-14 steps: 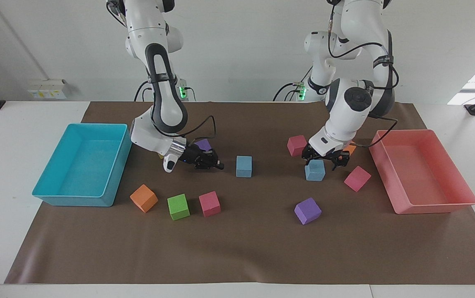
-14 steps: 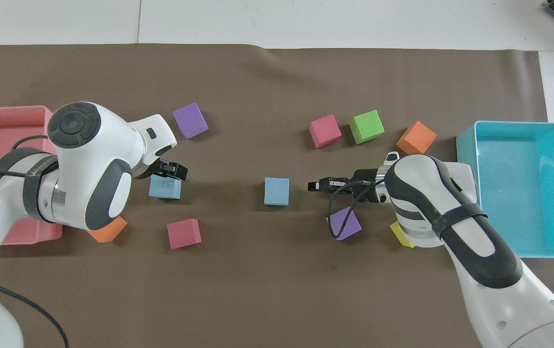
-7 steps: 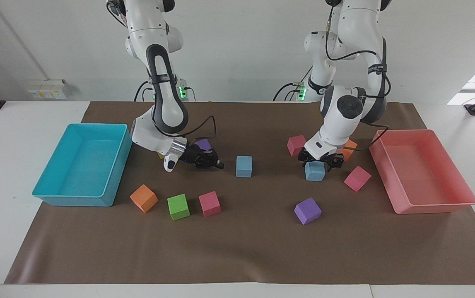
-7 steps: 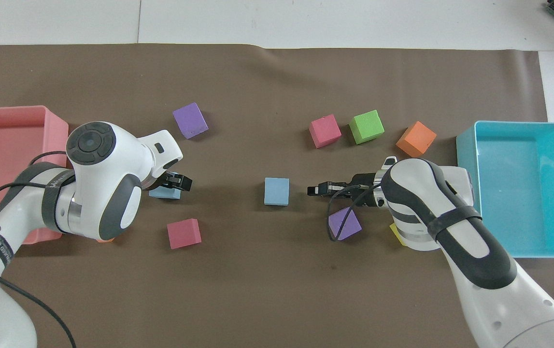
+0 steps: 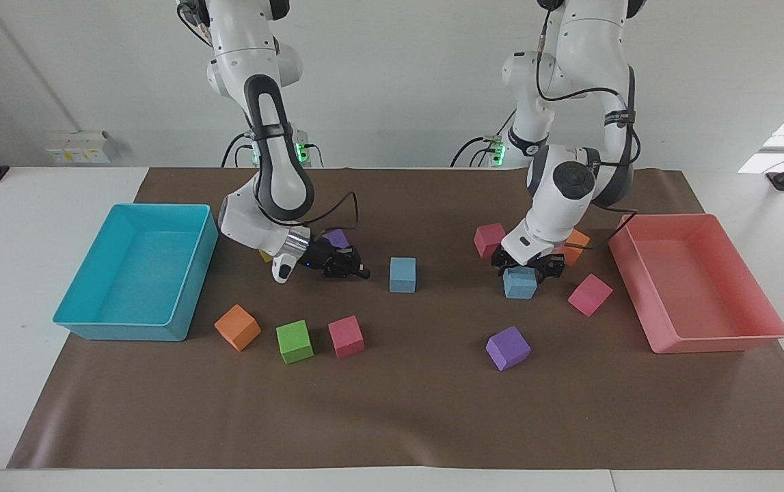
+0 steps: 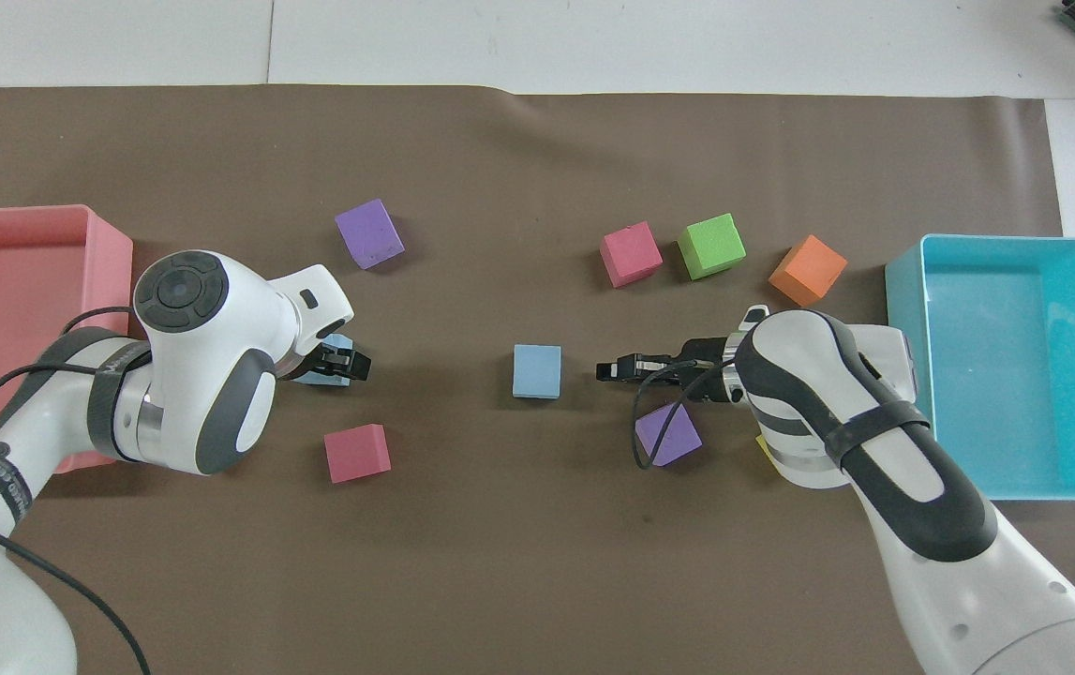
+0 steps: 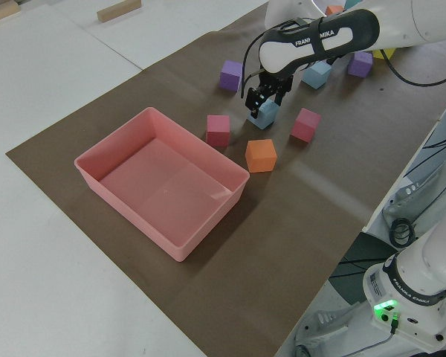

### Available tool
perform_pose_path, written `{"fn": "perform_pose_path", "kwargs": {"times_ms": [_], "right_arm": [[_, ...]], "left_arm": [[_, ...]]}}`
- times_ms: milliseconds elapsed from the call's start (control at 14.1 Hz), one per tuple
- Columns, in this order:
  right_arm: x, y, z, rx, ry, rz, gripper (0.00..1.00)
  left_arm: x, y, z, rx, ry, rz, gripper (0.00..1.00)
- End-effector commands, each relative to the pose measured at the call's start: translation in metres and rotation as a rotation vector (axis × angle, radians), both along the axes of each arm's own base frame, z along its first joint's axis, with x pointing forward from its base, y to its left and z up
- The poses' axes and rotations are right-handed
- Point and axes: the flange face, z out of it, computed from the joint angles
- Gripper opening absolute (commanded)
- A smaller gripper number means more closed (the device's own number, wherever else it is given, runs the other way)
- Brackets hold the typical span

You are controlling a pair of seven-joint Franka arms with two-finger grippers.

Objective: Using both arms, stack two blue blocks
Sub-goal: 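Grasp the second light blue cube with the left gripper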

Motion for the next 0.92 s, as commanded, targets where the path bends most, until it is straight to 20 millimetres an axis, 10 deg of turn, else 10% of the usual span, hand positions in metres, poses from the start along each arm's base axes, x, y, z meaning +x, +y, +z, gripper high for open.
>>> {"fn": "perform_pose_path", "kwargs": {"times_ms": [0,142,566,849], "right_arm": [[0.0,0.0,-0.002,0.006,-0.03,-0.015,0.0],[0.001,0.0,-0.001,0.009,-0.031,-0.017,0.0],[0.001,0.0,-0.002,0.01,-0.026,-0.018,0.0],[0.001,0.001,-0.001,0.01,-0.027,-0.018,0.0]], "left_arm": [[-0.006,0.001,-0.002,-0.004,-0.016,0.012,0.98],[-0.006,0.001,-0.002,-0.004,-0.016,0.021,0.37],[-0.005,-0.002,0.002,0.0,-0.012,0.043,0.13],[0.005,-0.009,0.045,-0.004,-0.03,0.093,0.11]]}}
